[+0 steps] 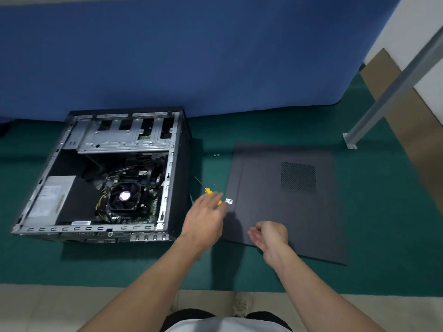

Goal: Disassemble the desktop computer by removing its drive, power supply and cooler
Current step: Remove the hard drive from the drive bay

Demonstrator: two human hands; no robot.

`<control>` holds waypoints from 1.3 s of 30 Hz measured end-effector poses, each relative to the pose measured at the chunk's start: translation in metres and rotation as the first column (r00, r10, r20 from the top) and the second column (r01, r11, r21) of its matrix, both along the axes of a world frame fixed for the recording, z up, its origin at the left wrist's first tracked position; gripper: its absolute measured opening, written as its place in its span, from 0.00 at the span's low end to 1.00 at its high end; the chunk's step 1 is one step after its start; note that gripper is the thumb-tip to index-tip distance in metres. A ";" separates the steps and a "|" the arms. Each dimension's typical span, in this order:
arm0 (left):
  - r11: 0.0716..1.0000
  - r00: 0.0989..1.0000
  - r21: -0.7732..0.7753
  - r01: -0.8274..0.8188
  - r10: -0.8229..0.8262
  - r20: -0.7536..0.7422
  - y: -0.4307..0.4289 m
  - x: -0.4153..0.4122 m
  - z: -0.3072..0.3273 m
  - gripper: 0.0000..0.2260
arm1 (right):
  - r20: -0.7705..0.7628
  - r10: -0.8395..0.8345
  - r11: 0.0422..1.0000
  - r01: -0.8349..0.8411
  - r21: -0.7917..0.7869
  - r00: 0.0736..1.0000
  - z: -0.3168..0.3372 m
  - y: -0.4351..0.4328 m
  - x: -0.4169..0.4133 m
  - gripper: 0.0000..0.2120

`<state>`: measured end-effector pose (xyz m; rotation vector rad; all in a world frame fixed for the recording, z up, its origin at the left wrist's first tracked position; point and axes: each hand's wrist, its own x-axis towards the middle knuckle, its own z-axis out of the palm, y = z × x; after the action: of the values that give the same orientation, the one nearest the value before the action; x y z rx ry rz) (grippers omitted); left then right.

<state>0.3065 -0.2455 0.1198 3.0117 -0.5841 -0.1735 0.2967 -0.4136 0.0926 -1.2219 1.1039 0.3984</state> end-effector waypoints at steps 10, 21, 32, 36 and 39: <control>0.904 0.915 -0.142 -0.403 0.403 -0.032 0.080 -0.023 0.018 0.25 | -0.104 0.966 0.118 -0.766 -0.632 0.235 -0.008 0.059 0.067 0.16; 0.896 0.852 0.019 -0.443 0.427 -0.303 0.088 -0.017 0.012 0.34 | -0.473 0.837 -0.544 -0.514 -0.664 -0.274 -0.041 0.063 0.095 0.35; 0.899 0.861 -0.048 -0.435 0.399 -0.317 0.089 -0.017 0.022 0.31 | -0.256 0.967 -0.214 -0.533 -0.819 0.006 -0.028 0.075 0.082 0.07; 0.931 0.912 -0.036 -0.363 0.347 -0.220 0.101 -0.003 0.027 0.28 | -0.011 0.947 0.184 -0.569 -0.801 0.321 -0.007 0.088 0.088 0.06; 0.949 0.935 -0.028 -0.313 0.303 -0.184 0.116 0.019 0.030 0.27 | 0.148 0.873 0.385 -0.471 -0.794 0.464 0.020 0.097 0.099 0.08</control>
<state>0.3255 -0.1291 0.1502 2.9384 -0.0945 -0.3929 0.3953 -0.3163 0.1124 -2.3211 0.0502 0.2447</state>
